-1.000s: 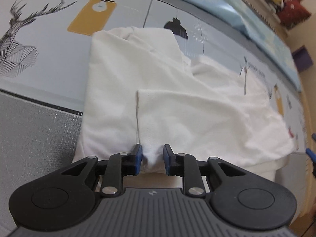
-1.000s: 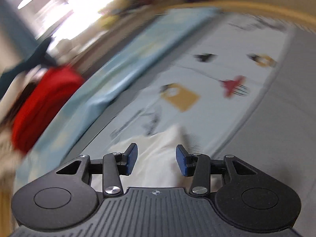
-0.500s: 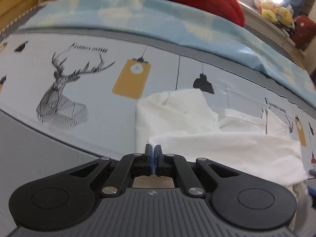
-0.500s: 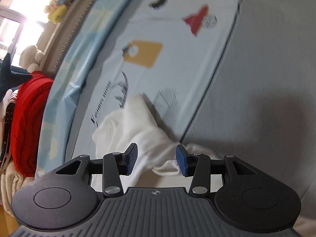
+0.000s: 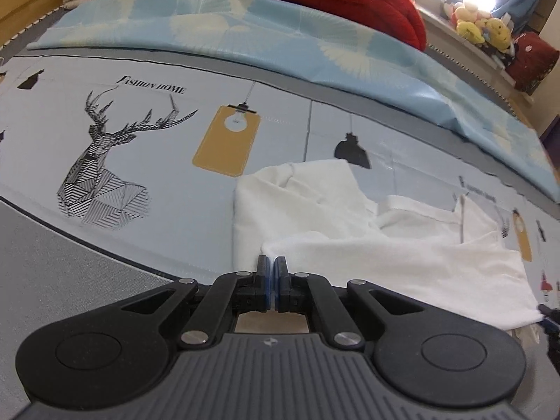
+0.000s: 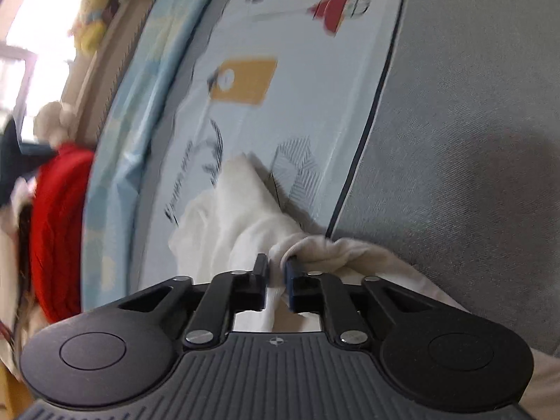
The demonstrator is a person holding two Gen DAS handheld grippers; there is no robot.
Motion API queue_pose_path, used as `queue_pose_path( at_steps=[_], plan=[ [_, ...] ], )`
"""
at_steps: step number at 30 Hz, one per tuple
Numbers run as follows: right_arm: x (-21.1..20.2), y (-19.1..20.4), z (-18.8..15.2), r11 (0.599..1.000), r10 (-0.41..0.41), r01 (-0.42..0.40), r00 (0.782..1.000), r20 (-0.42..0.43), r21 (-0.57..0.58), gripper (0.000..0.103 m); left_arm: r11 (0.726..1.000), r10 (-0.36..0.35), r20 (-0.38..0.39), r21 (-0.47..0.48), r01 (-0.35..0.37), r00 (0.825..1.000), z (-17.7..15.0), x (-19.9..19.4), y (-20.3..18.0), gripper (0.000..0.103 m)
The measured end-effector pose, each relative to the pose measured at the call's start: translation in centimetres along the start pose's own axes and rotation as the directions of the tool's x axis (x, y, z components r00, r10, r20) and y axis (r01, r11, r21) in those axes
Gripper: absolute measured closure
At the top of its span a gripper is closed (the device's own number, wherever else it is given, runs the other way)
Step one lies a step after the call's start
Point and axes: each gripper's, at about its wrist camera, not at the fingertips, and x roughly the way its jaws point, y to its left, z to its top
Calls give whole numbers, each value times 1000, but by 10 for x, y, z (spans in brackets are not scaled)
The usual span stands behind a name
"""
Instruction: Fold small clothes
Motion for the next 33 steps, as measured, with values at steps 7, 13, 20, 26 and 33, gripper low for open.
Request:
queue_pose_path(
  at_steps=[7,13,20,26,33],
  plan=[
    [-41,-3,-1,990,-125,133,983,135,-56,95,995,-68,-122,59,76,990,-8,18,-9,101],
    [-41,-6,0,961,-260,270,953,154,-53,82,997,32,-123,78,-22,992,-11,21,-1,102],
    [-33,29,-11,958,-14,48,993,119,-282,79,992,-127,-97,-19,126,987,-3,16,0,101],
    [11,0,-3,958,-182,189,982,51,-216,88,998,-65,-236,-15,63,969,-16,50,0,97],
    [-10,23,-2,921,-148,230,953,265,-313,73,982,-152,-121,-129,136,981,5,45,7,73]
  ],
)
